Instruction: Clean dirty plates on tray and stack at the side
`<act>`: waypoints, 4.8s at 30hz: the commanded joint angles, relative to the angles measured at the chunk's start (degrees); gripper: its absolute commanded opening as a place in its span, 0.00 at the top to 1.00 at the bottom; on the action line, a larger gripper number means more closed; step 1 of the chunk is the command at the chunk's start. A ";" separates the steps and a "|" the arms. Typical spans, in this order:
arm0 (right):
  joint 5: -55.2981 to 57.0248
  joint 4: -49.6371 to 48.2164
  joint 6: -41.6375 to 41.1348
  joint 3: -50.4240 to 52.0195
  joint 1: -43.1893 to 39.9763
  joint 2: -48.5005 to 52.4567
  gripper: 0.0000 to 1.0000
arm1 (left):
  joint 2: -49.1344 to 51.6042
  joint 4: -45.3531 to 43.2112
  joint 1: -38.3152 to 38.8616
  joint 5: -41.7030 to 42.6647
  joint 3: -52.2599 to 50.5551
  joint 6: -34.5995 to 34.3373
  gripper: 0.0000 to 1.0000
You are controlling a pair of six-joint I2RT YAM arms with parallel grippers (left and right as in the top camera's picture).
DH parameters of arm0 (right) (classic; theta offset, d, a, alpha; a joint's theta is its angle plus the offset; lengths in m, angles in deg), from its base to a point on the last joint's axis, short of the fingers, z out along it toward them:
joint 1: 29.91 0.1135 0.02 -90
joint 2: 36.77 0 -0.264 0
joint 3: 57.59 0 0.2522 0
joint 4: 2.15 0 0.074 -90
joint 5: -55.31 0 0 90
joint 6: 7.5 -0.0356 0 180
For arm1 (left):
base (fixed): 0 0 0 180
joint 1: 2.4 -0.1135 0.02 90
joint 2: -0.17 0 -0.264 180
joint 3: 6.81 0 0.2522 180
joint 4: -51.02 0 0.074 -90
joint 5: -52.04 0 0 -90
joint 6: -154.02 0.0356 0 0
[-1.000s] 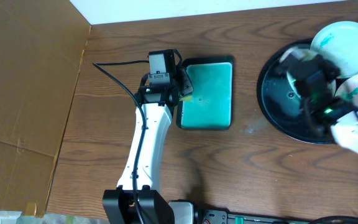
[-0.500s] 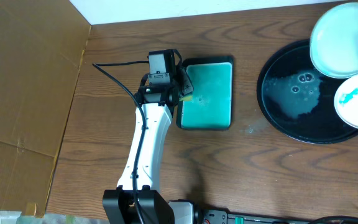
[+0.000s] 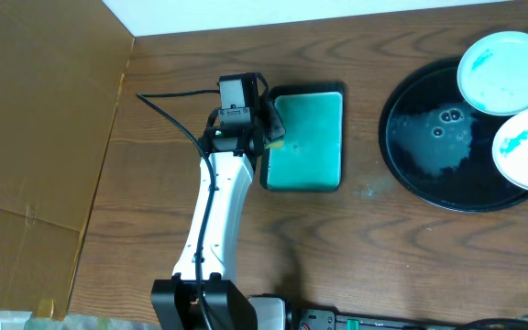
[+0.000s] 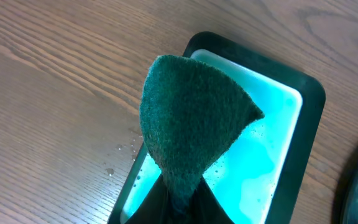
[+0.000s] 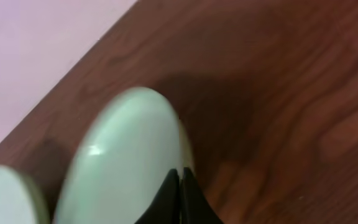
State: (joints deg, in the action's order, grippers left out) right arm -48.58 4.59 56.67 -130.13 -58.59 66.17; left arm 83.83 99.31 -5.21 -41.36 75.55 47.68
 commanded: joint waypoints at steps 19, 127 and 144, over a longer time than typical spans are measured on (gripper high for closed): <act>-11.89 22.53 17.40 -18.45 3.26 3.21 0.50 | 0.15 -0.07 -0.17 -0.92 -0.09 -0.31 0.93; -4.15 42.84 20.74 -25.86 37.64 17.88 0.99 | 12.98 -8.92 0.11 9.03 -0.09 -4.72 0.93; 4.22 42.82 19.04 -25.86 41.48 17.88 0.99 | 27.69 -16.85 2.27 8.98 -0.09 -5.01 0.93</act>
State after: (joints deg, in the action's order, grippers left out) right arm -46.35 47.23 75.95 -155.92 -17.83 84.79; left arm 108.96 83.07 -3.17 -32.27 75.55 43.01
